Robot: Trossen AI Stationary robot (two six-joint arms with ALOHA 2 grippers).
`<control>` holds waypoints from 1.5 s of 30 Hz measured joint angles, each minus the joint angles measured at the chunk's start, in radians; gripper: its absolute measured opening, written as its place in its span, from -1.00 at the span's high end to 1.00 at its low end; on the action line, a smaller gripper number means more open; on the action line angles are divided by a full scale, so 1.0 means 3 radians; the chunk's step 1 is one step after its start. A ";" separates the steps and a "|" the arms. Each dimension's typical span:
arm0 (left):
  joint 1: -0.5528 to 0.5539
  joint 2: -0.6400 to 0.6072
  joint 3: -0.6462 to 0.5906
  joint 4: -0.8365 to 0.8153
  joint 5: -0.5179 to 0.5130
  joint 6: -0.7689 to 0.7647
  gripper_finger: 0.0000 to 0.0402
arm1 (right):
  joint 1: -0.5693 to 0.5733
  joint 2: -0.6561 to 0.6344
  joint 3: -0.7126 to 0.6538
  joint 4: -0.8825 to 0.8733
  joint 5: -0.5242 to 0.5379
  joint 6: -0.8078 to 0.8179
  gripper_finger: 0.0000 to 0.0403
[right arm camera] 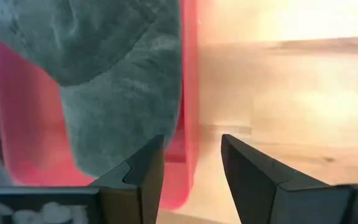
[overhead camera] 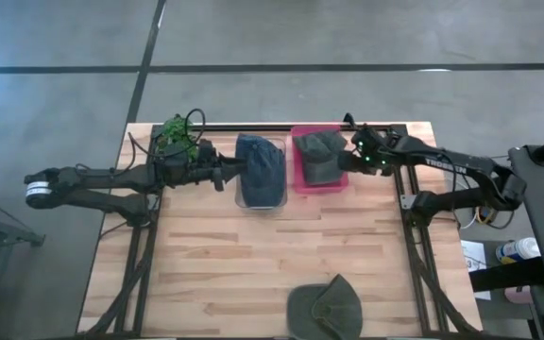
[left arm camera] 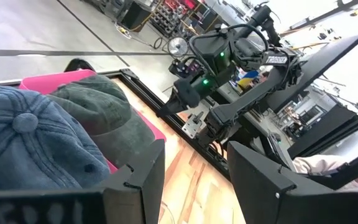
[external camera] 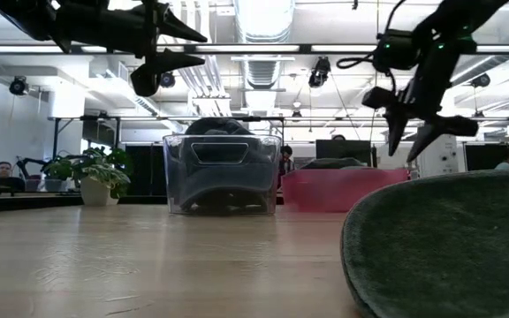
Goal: Pick & Place hat
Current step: Put the left green cap into the red bin, then put the green cap into the red bin
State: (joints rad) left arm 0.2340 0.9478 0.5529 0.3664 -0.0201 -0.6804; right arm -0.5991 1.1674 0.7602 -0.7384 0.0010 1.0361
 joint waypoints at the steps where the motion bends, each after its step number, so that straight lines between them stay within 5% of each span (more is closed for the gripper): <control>1: 0.0001 0.0000 0.0000 0.0000 -0.0019 0.0000 0.17 | 0.0000 0.0051 0.0024 0.0021 0.0003 -0.0025 0.24; 19: 0.0000 0.0000 0.0000 0.0000 -0.0026 -0.0090 0.17 | -0.0004 0.1639 0.1059 0.0195 0.0061 -0.0976 0.28; 30: 0.0000 0.0000 0.0000 0.0047 -0.0026 -0.0104 0.17 | 0.0120 0.1189 0.1521 -0.0919 0.0433 -0.1305 0.34; 37: 0.0001 0.0102 0.0004 0.0103 0.0340 -0.0036 0.17 | 0.0934 0.0366 0.1090 -0.0977 0.0273 -0.0812 0.34; 45: -0.0119 0.0466 0.0140 0.0121 0.0725 0.0678 0.17 | 0.2658 0.0100 0.0660 -0.0259 0.0250 0.0394 0.36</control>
State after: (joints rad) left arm 0.1983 1.0877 0.5950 0.4026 0.1972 -0.4770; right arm 0.1983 1.1973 0.9582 -0.8161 0.0760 1.1542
